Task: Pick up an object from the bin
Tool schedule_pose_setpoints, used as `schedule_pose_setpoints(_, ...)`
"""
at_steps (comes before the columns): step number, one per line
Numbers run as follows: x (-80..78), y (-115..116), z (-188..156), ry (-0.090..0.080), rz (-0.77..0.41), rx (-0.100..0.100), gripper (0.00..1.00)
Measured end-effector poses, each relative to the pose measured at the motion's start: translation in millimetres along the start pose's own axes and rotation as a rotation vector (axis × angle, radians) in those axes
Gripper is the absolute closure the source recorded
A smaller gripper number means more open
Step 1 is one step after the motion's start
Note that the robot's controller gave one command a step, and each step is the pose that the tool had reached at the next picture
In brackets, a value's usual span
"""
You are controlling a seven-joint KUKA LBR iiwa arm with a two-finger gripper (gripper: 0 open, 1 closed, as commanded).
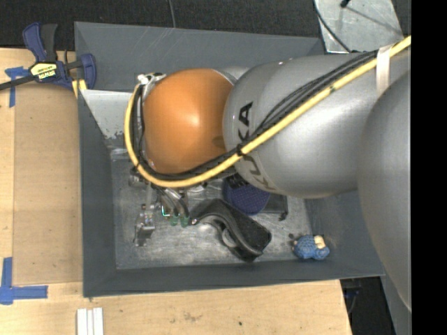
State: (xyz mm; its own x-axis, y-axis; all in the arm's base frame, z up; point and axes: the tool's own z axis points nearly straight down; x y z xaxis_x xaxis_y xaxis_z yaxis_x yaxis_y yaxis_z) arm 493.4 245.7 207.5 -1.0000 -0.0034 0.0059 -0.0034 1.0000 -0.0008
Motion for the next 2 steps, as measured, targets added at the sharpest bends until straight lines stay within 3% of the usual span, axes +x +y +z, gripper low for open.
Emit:
schedule_pose_setpoints(1,-78.0,-92.6,16.9,-0.012,0.032,0.002,0.00)
schedule_pose_setpoints(2,-73.6,-144.4,86.8,-0.003,-0.176,0.002,0.00)
